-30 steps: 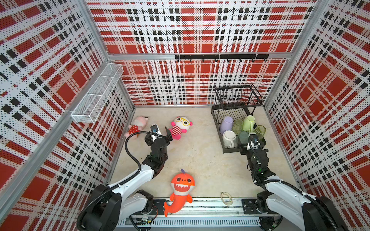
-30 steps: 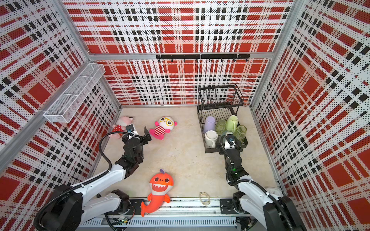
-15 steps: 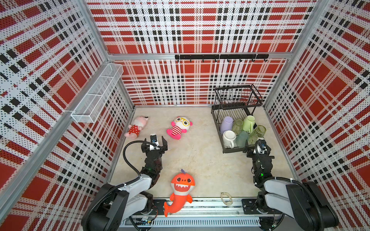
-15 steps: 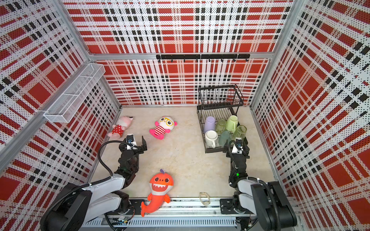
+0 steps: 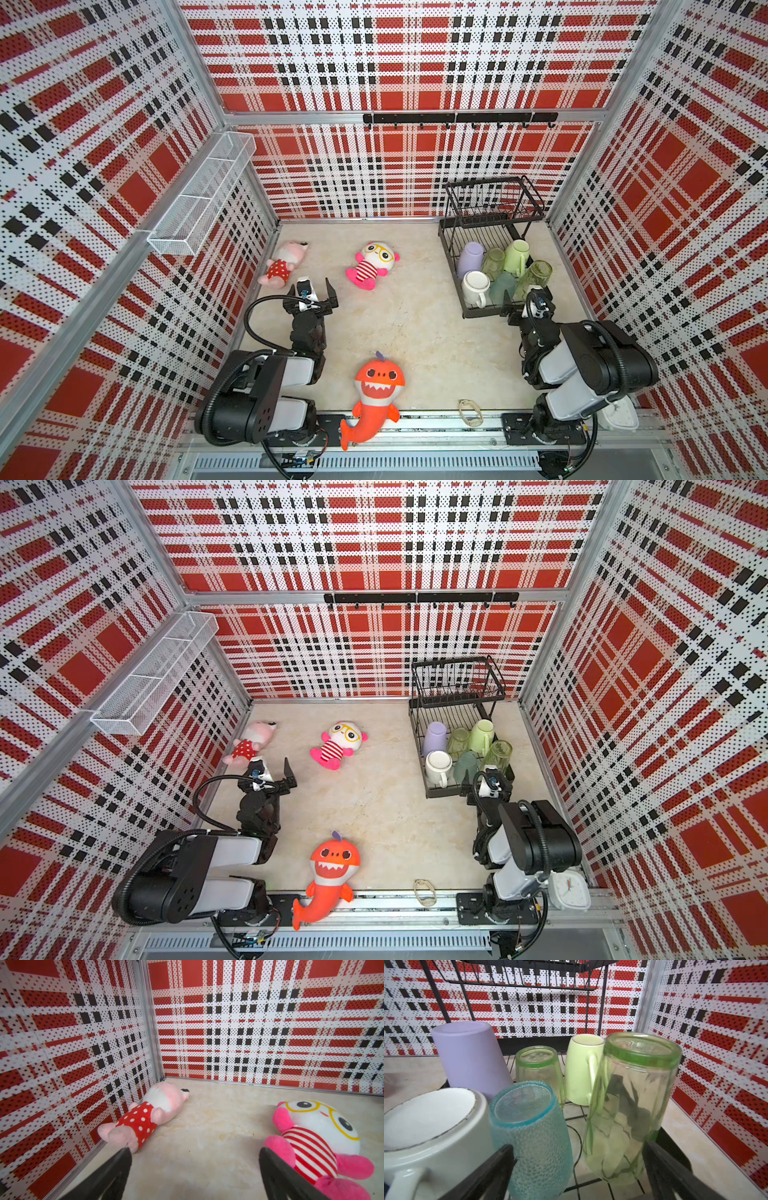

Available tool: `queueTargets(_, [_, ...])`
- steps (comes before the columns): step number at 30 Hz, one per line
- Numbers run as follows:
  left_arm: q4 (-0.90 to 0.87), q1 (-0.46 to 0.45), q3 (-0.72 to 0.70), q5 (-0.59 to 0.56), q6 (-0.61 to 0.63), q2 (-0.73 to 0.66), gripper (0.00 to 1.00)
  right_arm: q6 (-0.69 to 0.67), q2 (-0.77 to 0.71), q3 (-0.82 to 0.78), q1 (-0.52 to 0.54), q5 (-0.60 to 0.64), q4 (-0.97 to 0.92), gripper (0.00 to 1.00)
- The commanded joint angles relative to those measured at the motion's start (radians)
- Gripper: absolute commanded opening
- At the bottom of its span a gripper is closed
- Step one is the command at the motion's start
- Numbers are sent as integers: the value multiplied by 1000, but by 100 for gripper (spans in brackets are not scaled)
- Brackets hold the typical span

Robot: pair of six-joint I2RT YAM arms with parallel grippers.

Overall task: Load cups into a dish rack
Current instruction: Reset both arms

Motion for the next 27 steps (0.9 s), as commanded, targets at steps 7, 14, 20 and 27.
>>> queueTargets(7, [313,43,-33,66,-17,180,98,0,5,12,-7,26,119,100])
queueTargets(14, [335,59,-28,95,-23,207,98,-1,3,26,-7,33,100,100])
queueTargets(20, [335,59,-29,98,-23,206,98,-1,6,19,-7,32,115,100])
queueTargets(27, [332,57,-28,93,-23,206,98,-3,7,20,-7,35,114,100])
